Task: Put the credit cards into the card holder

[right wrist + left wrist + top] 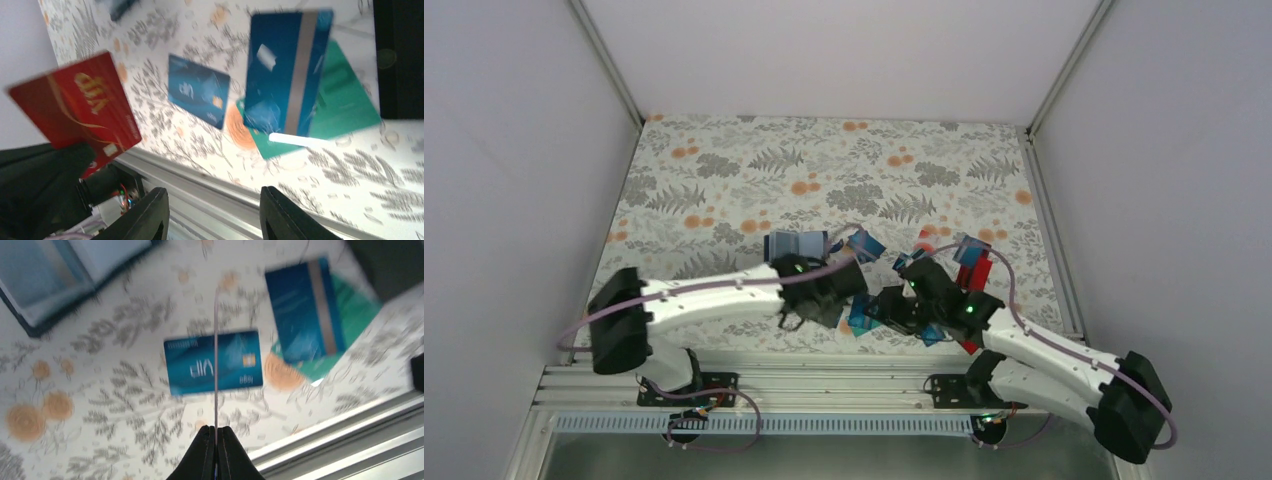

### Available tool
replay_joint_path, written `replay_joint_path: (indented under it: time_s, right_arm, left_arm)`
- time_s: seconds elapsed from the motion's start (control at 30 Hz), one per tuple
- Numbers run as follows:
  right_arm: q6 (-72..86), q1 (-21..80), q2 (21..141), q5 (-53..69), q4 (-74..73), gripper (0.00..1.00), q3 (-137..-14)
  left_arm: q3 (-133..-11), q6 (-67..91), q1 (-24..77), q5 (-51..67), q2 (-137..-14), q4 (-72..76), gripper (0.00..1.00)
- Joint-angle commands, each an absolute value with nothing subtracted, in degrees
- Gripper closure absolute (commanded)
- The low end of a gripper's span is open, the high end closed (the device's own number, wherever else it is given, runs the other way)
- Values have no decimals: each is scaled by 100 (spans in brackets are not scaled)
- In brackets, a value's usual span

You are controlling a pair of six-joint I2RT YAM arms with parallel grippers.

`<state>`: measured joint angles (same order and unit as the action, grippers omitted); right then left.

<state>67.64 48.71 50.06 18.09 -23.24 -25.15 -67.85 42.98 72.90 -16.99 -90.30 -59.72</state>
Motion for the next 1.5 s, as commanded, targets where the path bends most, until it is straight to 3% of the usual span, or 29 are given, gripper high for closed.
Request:
replay_joint_path:
  time_s: [0.0, 0.4, 0.63, 1.07, 1.47]
  right_arm:
    - [5858, 4325, 5635, 2271, -2062, 55, -3096]
    - [4378, 3188, 7804, 3524, -2083, 60, -4935]
    - [3978, 3090, 9356, 4140, -2165, 66, -6205]
    - [3550, 3039, 11441, 4337, -2727, 79, -7939]
    - [3133, 2862, 12058, 4088, -3032, 89, -7852]
  left_arm:
    - [-6528, 3486, 6184, -646, -8303, -4877, 98]
    - [-6296, 2264, 2824, 2349, -8437, -3499, 98]
    - [-5836, 1916, 1739, 3347, -8836, -2800, 98]
    - [-5255, 2197, 1386, 3864, -9417, -2087, 98]
    - [-5009, 2246, 1384, 3647, -9591, -2142, 98]
